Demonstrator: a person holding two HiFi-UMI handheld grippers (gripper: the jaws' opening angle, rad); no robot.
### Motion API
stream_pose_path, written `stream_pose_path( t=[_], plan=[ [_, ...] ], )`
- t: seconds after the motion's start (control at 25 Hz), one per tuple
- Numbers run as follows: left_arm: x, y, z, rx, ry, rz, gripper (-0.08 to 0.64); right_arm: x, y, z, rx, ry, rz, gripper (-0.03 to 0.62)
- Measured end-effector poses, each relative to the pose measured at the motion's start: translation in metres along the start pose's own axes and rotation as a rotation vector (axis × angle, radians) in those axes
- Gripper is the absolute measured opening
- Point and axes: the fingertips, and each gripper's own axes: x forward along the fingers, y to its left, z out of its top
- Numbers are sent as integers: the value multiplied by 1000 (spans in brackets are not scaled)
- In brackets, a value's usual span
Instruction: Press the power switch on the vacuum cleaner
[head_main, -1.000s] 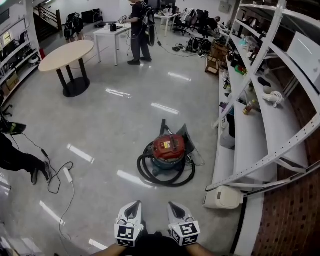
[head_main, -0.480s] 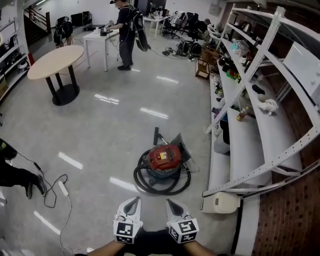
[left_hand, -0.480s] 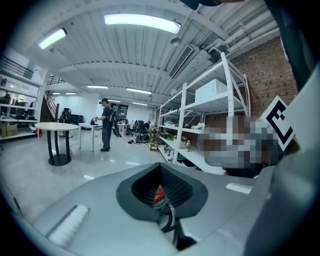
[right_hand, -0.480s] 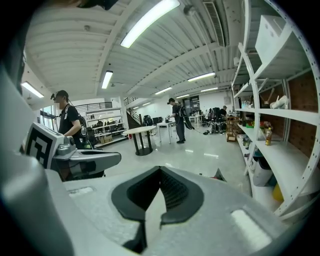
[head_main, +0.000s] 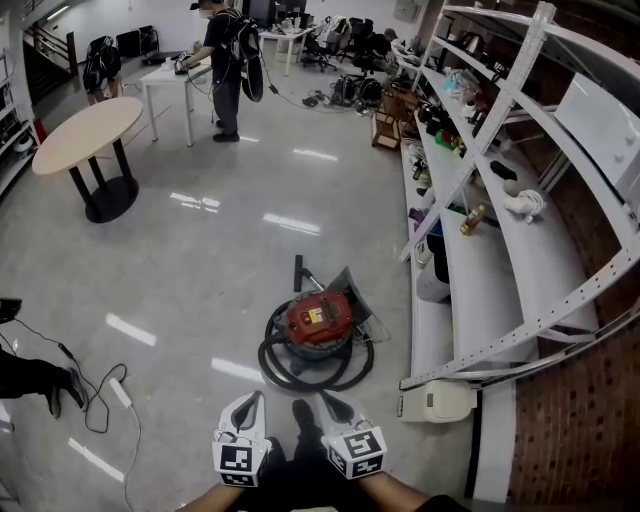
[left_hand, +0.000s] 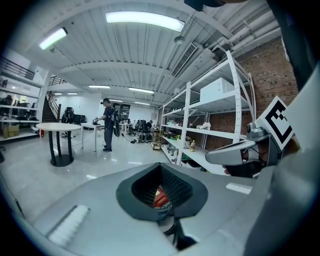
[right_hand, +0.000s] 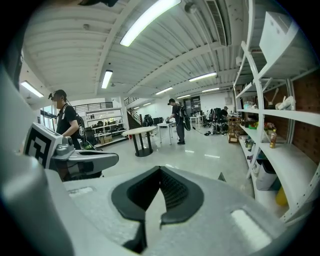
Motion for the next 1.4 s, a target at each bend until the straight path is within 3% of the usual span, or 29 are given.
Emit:
stream_pose_path(
  t=[0.36,0.72,1.4],
  plan=[
    [49,21,9,-25,40,58,15,49,-33,6,5,36,41,-8],
    [136,27,2,-17,70,64,15,110,-94,8,0,92,62,-9],
    [277,53,-92,-36,283,102,15,264,-196,-87,44,341,74,-9]
  ],
)
